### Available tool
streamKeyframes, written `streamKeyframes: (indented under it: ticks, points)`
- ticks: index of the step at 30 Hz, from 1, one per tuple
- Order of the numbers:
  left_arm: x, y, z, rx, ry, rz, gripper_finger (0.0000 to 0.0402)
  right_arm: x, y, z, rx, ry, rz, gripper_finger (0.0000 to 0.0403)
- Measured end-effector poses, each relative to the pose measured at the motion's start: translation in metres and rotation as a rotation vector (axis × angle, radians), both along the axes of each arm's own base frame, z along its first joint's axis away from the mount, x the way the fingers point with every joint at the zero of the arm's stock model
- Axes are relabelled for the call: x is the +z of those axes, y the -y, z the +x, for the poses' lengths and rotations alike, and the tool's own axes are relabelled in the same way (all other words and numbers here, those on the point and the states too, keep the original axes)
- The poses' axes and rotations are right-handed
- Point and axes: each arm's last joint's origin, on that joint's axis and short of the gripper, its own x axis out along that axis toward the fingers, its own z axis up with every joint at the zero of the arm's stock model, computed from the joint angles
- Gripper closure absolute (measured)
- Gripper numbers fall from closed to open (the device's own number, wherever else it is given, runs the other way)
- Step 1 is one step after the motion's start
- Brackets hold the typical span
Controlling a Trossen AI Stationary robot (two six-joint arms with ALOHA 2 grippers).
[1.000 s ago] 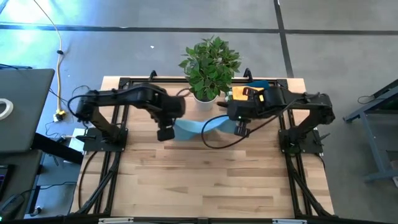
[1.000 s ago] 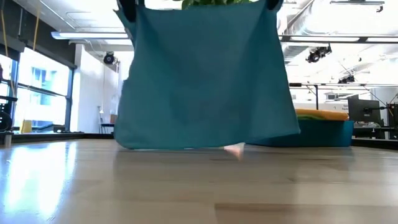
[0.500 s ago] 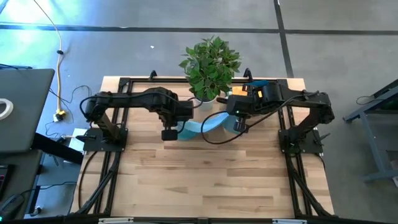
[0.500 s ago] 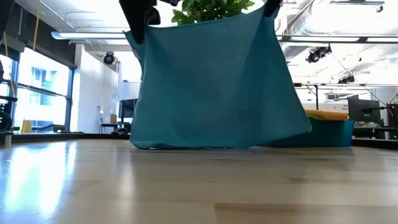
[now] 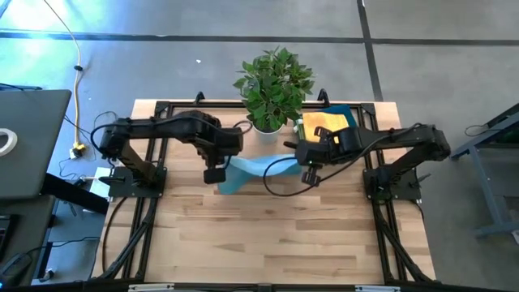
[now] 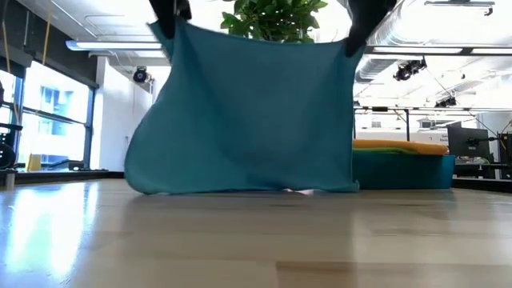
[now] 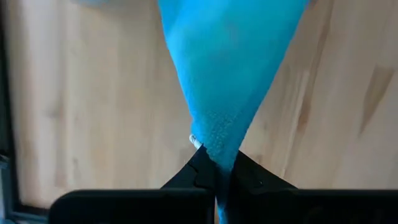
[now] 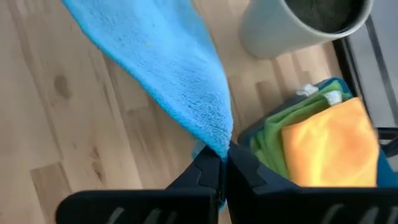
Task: Sort microfiber towel by color & place in baskets
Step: Fold the blue towel
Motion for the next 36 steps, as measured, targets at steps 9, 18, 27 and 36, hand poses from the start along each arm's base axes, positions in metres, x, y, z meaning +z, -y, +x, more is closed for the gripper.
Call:
streamKeyframes:
  ticks: [9, 18, 27, 36]
  points:
    - [-0.054, 0.008, -0.006, 0.028, -0.211, -0.123, 0.0401, -0.001, -0.007, 0.002, 0.014, 0.023, 0.013, 0.0403]
    - [-0.03, 0.014, -0.031, 0.115, -0.113, -0.003, 0.0401, 0.001, -0.009, 0.007, 0.042, 0.074, 0.061, 0.0403]
    - [-0.019, 0.038, -0.042, -0.022, -0.068, 0.051, 0.0401, 0.003, -0.01, 0.005, 0.208, 0.016, 0.017, 0.0403]
    - [-0.011, 0.035, -0.041, -0.041, -0.048, 0.319, 0.0401, 0.05, -0.003, -0.003, 0.209, 0.064, -0.185, 0.0403]
